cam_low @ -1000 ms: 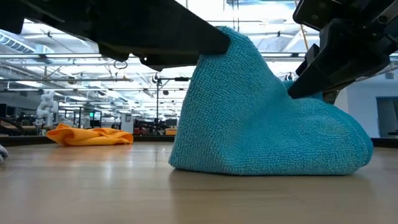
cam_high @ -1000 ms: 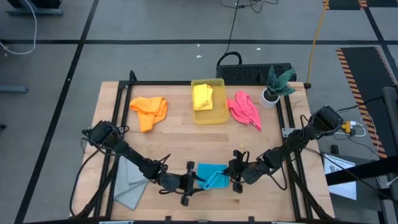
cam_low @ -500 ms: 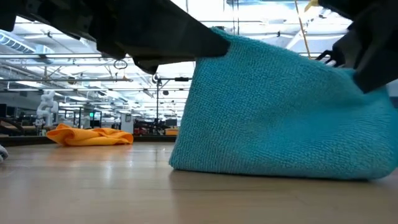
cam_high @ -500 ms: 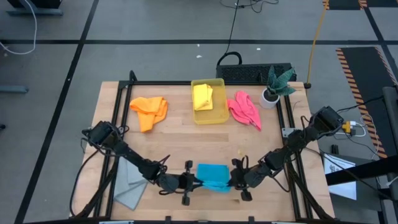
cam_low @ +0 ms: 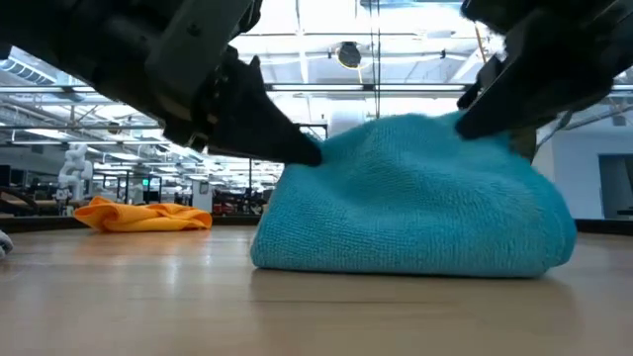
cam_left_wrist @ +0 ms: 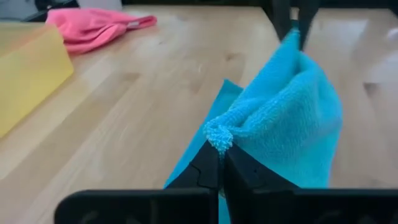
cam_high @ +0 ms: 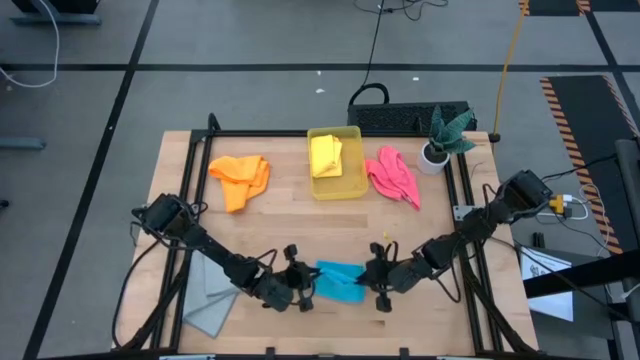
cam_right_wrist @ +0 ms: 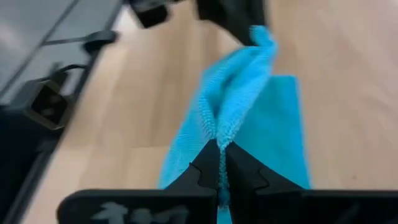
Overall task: Fold microfiber towels
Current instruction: Fold the blue microfiber towel
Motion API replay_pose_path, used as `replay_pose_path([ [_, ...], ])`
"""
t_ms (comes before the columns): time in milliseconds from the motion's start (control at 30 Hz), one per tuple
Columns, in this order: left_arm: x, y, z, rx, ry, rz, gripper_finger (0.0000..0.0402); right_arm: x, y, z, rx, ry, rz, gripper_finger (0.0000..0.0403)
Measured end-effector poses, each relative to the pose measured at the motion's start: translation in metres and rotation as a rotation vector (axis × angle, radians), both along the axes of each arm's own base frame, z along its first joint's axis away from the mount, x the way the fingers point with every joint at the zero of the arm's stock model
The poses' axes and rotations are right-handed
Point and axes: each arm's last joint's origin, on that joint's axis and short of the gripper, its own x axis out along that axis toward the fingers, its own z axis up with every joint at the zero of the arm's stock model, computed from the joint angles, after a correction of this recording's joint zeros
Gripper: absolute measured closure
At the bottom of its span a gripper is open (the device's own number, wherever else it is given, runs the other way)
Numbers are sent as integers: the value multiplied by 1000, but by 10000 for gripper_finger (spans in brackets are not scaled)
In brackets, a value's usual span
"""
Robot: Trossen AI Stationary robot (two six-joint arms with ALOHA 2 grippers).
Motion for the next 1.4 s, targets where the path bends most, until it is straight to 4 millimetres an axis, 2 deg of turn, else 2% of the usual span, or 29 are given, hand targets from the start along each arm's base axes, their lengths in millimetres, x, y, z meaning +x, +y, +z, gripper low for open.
replay_pose_path([
  [200,-1,6,-5,-14,40,39,382,1,-15,-8,5,94,-97,401],
  [433,2,19,-10,-79,90,87,392,3,-16,-16,-1,120,-115,401],
  [867,4,24,-11,-66,108,80,291,1,-17,-23,-8,172,-129,401],
  [1100,2,18,-3,-45,47,104,280,1,-17,-24,-19,175,-125,399],
  [1300,2,12,4,-37,-27,121,280,-1,-18,-23,-43,190,-114,352],
  [1400,5,10,7,-57,-40,71,279,-3,-19,-13,-39,166,-105,318],
])
